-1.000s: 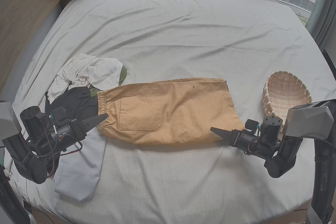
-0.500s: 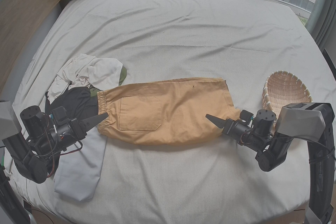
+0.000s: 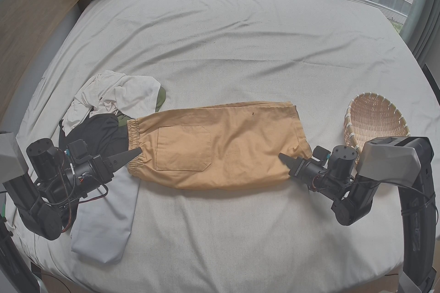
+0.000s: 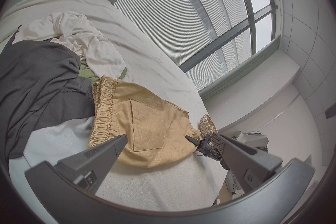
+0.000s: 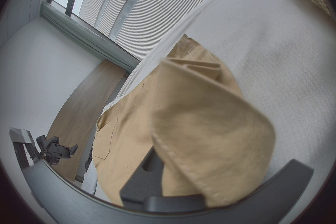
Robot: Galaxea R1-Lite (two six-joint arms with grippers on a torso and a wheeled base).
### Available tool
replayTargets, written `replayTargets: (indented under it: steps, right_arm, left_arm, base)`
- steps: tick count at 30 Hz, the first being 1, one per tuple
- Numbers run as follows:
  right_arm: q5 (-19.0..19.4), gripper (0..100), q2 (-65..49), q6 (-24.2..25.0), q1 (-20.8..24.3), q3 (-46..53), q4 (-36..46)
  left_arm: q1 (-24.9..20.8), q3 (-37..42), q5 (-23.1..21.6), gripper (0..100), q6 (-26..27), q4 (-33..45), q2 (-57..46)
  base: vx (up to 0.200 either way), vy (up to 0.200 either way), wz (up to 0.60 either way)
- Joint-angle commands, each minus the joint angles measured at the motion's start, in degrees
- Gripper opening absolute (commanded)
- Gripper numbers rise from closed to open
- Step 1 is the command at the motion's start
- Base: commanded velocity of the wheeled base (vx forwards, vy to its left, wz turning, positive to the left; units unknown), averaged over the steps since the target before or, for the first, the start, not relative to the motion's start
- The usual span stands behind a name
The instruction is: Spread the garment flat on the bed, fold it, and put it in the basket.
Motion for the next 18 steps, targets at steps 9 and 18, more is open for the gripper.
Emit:
replayTargets:
  steps: [9, 18]
  right_arm:
    - [1.0, 0, -12.2, -3.4, -1.8, 13.9, 0.1]
    - [1.1, 0, -16.5, -11.1, -4.5, 19.4, 6.8]
  left_arm:
    - [0.0, 0.0, -0.1, 100, -0.1, 0.0, 1.6]
    - [-1.4, -0.3, 0.3, 100, 0.1, 0.0, 6.4]
  base:
    - [0.0, 0.0, 0.0]
    - [0.0, 0.0, 0.0]
